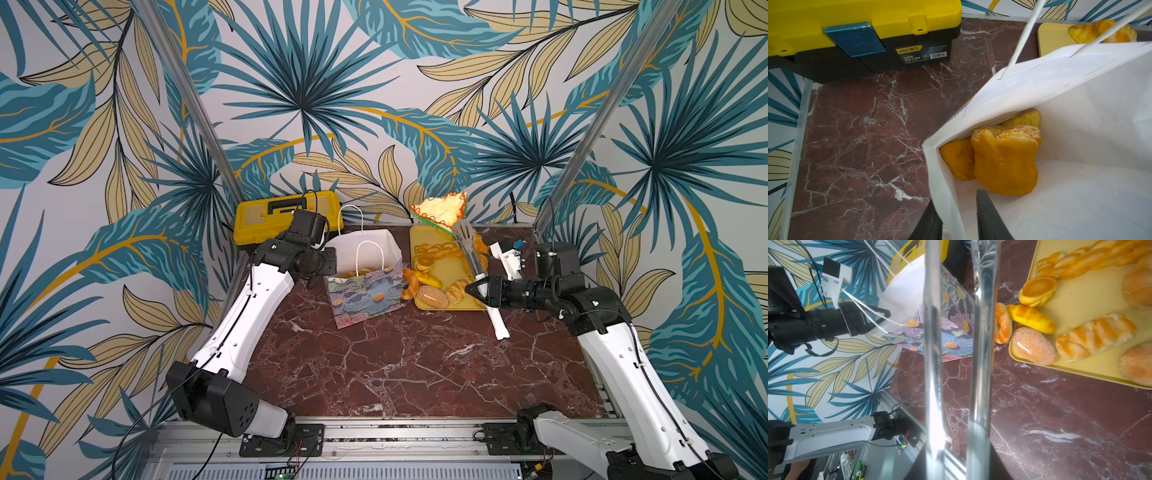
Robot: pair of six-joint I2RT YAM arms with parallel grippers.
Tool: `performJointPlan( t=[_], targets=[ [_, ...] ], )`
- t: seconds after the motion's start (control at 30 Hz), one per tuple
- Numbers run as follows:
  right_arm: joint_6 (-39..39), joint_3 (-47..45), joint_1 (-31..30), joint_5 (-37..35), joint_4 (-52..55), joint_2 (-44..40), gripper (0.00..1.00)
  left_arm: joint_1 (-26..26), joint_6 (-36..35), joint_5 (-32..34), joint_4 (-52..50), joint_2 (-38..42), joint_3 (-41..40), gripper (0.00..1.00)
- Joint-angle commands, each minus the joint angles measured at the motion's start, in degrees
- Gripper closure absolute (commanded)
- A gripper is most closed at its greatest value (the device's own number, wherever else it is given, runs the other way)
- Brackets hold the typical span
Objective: Pack bread into a paper bag
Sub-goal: Place the fake bread in the paper bag.
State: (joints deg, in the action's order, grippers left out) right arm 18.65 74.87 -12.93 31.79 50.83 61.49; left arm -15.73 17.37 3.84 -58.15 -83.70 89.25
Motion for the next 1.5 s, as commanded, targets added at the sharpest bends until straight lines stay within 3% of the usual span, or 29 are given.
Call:
performJointPlan(
  t=[0.0,0.43,0.9,1.13,1.23,1.47],
  targets=[
    [-2.24,0.86,-1.55,2.32,-0.34,-0.94,1.0,-0.09,-0.55,0.22,-0.46,-0.53,1.34,0.68],
    [-3.19,5.2,-14.61,-1.33,1.12,4.53,0.97,-0.09,-0.31,0.06,-0.88,-0.54,2.13,0.68],
    [-4.21,9.36,-17.41,-2.25,0.32,12.22,0.84,-0.02,-0.23,-0.32,-0.91,-0.81,2.69,0.68],
    [-4.37,9.87,-18.17,-2.78,0.32,12.87,0.61,-0.15,-0.3,-0.31,-0.91,-0.76,2.76,0.68],
    [-4.33,9.79,-18.18,-2.96,0.43,12.72,0.56,-0.11,-0.27,-0.53,-0.91,-0.87,2.91,0.68],
    [-4.42,9.96,-18.27,-3.83,0.36,12.81,0.54,-0.16,-0.31,-0.5,-1.07,-0.9,3.1,0.68]
  ],
)
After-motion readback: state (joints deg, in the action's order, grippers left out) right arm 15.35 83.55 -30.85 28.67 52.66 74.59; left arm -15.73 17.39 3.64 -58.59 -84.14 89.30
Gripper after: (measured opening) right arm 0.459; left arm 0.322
